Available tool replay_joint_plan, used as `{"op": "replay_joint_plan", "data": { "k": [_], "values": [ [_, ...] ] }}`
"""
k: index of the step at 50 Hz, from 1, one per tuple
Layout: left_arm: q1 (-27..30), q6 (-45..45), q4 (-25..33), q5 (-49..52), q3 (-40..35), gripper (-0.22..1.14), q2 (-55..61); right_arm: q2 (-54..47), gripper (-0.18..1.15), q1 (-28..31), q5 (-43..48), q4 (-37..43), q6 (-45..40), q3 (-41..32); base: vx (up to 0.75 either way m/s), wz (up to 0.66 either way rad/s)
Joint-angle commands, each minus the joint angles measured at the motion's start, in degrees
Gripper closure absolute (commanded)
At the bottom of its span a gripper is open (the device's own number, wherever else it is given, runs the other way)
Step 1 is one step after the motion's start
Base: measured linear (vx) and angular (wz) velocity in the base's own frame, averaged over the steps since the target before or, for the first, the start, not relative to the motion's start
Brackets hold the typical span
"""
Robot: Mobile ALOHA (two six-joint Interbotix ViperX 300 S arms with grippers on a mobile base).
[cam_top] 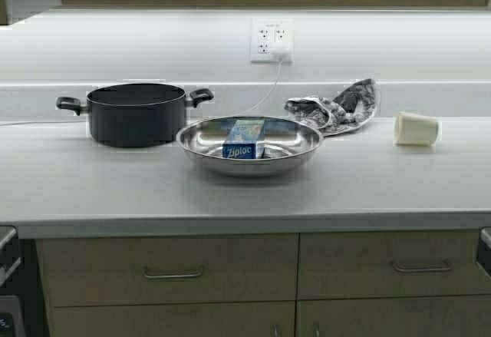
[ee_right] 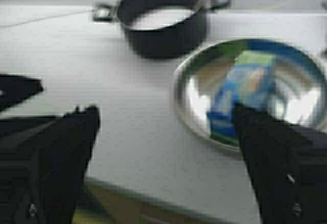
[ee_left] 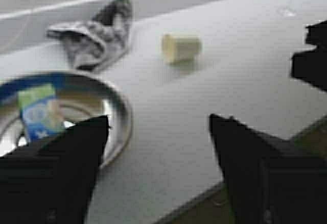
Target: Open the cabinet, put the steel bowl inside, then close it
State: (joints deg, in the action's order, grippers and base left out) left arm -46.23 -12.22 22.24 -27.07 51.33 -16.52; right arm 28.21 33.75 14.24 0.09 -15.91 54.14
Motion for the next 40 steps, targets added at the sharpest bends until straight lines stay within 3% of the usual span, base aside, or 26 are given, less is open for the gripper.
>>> {"op": "replay_joint_plan", "data": {
  "k": [1,10,19,30,40],
  "values": [
    [-0.09,5.63,-1.23,-8.26,5.8,-0.1,-0.7,-1.05,-0.06,3.52,12.92,3.43,-7.21,6.33,0.0,0.0],
    [0.62,22.5,-5.54,-29.88,16.26,-0.11,5.8,-10.99,-0.06,3.6,28.56,4.48,-15.03,14.85,0.0,0.0],
    [6.94,37.97,-9.23,-47.81,19.25,-0.11,22.41,-28.13,-0.06,3.43,44.65,6.15,-20.48,15.29,0.0,0.0],
    [16.7,53.44,-19.34,-60.03,12.39,-0.11,45.26,-49.48,-0.06,-2.9,62.58,4.92,-30.06,11.87,0.01,0.02],
    [24.61,67.68,-29.71,-65.39,1.58,-0.11,59.06,-63.72,-0.06,-11.43,73.21,-4.13,-35.95,7.56,0.03,0.09]
  ]
}}
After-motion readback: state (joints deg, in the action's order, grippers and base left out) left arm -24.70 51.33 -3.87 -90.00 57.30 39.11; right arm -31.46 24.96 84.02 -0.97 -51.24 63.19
